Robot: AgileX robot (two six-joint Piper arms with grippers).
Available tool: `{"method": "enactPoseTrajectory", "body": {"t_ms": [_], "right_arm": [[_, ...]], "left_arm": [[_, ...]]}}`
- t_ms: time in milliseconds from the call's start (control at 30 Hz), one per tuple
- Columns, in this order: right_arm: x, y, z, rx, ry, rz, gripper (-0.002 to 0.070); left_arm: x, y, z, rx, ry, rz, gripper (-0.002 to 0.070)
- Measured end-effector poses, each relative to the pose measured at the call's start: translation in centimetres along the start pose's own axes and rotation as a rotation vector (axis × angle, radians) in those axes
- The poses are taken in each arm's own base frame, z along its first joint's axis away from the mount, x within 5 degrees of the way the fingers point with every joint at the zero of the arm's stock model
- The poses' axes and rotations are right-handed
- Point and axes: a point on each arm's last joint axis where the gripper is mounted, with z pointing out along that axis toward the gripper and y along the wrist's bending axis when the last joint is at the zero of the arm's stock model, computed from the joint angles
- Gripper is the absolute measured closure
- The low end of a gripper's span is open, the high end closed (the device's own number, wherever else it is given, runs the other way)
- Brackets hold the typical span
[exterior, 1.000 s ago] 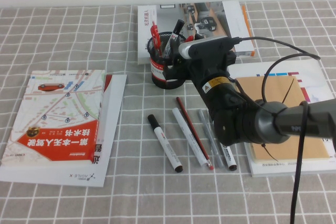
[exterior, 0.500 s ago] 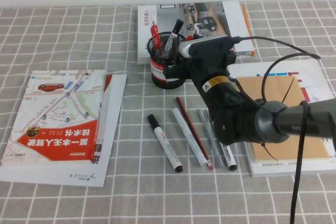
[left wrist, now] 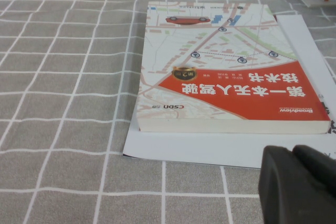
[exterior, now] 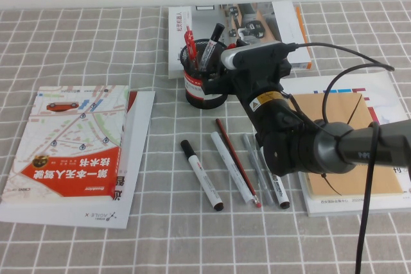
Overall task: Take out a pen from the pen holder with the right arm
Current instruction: 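Take a marker out of the pen holder and lay it on the table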
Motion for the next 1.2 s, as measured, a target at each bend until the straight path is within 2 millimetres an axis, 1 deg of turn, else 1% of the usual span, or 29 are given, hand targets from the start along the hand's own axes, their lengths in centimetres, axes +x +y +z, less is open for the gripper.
{"method": "enactPoseTrajectory", "body": {"t_ms": [167,367,533,733,833,900,1100,1200], "right_arm": [[-0.15,0.21,0.0,-0.023,-0.017,-0.019,0.0465],[-0.17,0.25,0.0,-0.027,-0.019,-0.022,0.0516],[-0.17,0.26,-0.01,-0.028,-0.019,-0.023,0.054],[0.02,0.23,0.0,-0.025,0.002,-0.019,0.0543],[0.17,0.26,-0.01,-0.028,0.019,-0.021,0.0531],[0.22,0.27,-0.01,-0.03,0.023,-0.022,0.0506],[0.26,0.29,-0.01,-0.032,0.028,-0.023,0.0391],[0.23,0.31,0.03,-0.033,0.029,-0.023,0.0372]], "left_arm": [[0.0,0.0,0.0,0.0,0.0,0.0,0.0678],[0.0,0.0,0.0,0.0,0.0,0.0,0.0678],[0.0,0.0,0.0,0.0,0.0,0.0,0.0678],[0.0,0.0,0.0,0.0,0.0,0.0,0.0678],[0.0,0.0,0.0,0.0,0.0,0.0,0.0678],[0.0,0.0,0.0,0.0,0.0,0.0,0.0678],[0.0,0.0,0.0,0.0,0.0,0.0,0.0678],[0.0,0.0,0.0,0.0,0.0,0.0,0.0678]]}}
